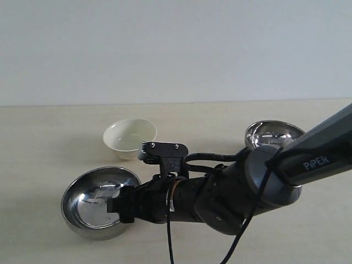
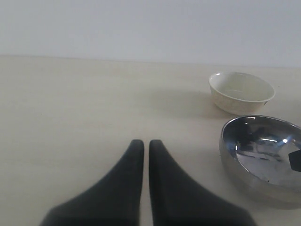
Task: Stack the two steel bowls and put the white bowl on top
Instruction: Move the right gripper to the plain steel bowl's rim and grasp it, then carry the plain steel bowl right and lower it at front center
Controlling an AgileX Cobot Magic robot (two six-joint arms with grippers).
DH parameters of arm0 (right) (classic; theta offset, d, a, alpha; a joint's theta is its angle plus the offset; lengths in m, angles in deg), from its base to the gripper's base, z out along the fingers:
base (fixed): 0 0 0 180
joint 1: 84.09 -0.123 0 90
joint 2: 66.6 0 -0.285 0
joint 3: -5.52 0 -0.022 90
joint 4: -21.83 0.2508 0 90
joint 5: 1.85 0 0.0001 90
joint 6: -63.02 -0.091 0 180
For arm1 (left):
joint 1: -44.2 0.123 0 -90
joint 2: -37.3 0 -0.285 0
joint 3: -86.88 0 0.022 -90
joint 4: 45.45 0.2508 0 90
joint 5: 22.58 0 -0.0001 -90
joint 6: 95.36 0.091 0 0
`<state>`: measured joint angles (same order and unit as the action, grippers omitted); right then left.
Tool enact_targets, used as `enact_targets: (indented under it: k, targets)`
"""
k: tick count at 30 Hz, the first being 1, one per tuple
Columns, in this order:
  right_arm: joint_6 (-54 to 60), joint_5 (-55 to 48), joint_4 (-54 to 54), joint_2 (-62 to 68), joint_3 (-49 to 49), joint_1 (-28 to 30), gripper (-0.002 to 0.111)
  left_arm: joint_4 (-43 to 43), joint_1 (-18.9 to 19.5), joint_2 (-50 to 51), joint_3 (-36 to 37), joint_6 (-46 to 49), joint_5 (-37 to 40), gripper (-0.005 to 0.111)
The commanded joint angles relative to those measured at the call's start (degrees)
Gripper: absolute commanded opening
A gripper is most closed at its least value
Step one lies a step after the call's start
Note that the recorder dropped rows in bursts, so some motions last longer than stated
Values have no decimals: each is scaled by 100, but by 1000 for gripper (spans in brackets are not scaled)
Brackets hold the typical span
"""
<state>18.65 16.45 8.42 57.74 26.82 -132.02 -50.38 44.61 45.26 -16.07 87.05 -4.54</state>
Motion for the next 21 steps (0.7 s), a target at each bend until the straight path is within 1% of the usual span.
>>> enact_targets:
  k: [1, 2, 3, 4, 5, 12, 16, 18, 20, 21]
  targets:
    - [-71, 22, -22, 11, -18, -1, 37, 0, -29, -18, 17, -27, -43, 4]
    - [-71, 22, -22, 11, -18, -1, 27, 0, -29, -18, 17, -27, -43, 4]
    - [-71, 22, -60, 11, -18, -1, 11, 0, -29, -18, 17, -27, -43, 4]
    - [-71, 22, -71, 11, -18, -1, 4, 0, -29, -18, 17, -27, -43, 4]
    - [-57, 56, -80, 11, -18, -1, 0, 0, -29, -18, 17, -27, -43, 4]
    - [-47, -36, -122, -141, -18, -1, 0, 0, -29, -18, 17, -27, -43, 4]
    - [402, -846, -192, -729, -18, 43, 0, 0, -29, -18, 17, -27, -43, 4]
    - [619, -1630, -192, -1280, -18, 186, 0, 0, -29, -18, 17, -27, -43, 4]
    - [910, -2212, -192, -1687, -18, 355, 0, 0, -29, -18, 17, -27, -43, 4]
    - [960, -2345, -192, -1786, -18, 422, 0, 0, -29, -18, 17, -27, -43, 4]
